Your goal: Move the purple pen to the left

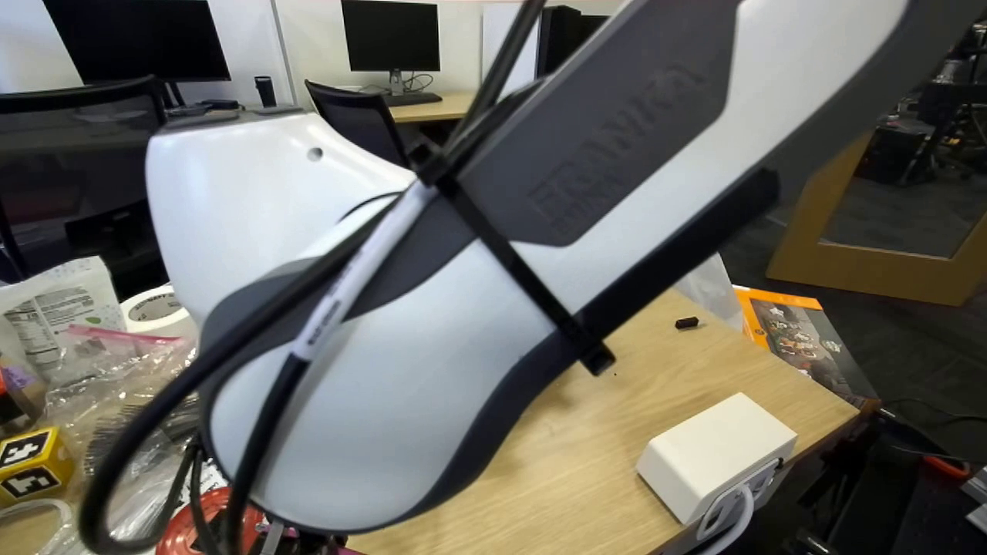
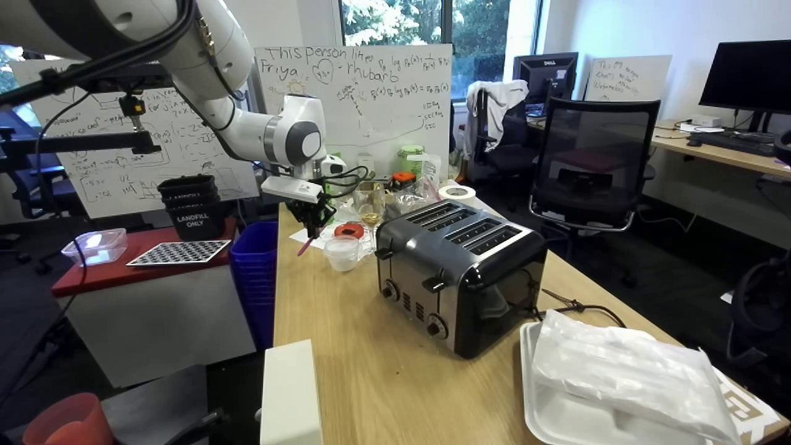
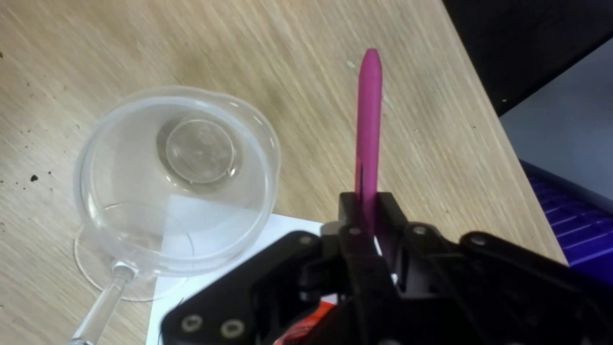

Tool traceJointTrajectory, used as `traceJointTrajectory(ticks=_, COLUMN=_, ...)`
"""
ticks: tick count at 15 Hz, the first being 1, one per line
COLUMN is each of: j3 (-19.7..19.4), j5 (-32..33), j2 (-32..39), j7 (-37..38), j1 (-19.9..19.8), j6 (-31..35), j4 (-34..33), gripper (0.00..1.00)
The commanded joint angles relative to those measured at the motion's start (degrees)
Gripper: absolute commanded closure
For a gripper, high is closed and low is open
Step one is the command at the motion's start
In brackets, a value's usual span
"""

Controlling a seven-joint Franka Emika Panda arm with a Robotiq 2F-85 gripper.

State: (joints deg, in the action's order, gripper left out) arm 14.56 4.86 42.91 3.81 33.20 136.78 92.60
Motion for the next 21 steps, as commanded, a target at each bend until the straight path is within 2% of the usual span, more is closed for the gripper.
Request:
traceJointTrajectory(ticks=1, j3=-0.6, j5=0.7, j2=1.4, j7=0.8, j1=0.5, j6=-2.3, j4=-2.4, gripper=0.97)
traceJointTrajectory(ticks=2, j3=-0.8, j5=0.9, j2=1.4, j7=0.7, j1=0.5, j6=-2.8, j4=-2.6, gripper=0.66)
traceJointTrajectory(ticks=5, j3=-0.9, j5=1.1, j2=1.3, j7=0.2, j1=0.3, j6=-3.3, j4=-2.9, gripper=0.5)
traceJointTrajectory(ticks=8, j3=-0.4, j5=0.7, j2=-0.2, j7=-1.5, j1=-1.0, j6=-2.6, j4=-1.9, gripper=0.27)
traceJointTrajectory(ticks=12, j3=2.8, j5=-4.1, j2=-6.7, j7=-5.0, j1=-7.0, j6=-0.3, j4=3.3, gripper=0.02)
traceJointTrajectory(ticks=14, j3=6.7, j5=-10.8, j2=-10.3, j7=-10.1, j1=-12.2, j6=-0.9, j4=6.1, gripper=0.0)
traceJointTrajectory(ticks=16, j3=8.6, j5=-16.8, j2=-13.9, j7=-13.9, j1=-16.0, j6=-0.7, j4=9.1, gripper=0.0)
traceJointTrajectory(ticks=21, j3=8.6, j5=-29.8, j2=-23.5, j7=-19.4, j1=-23.4, j6=1.0, j4=19.7, gripper=0.0)
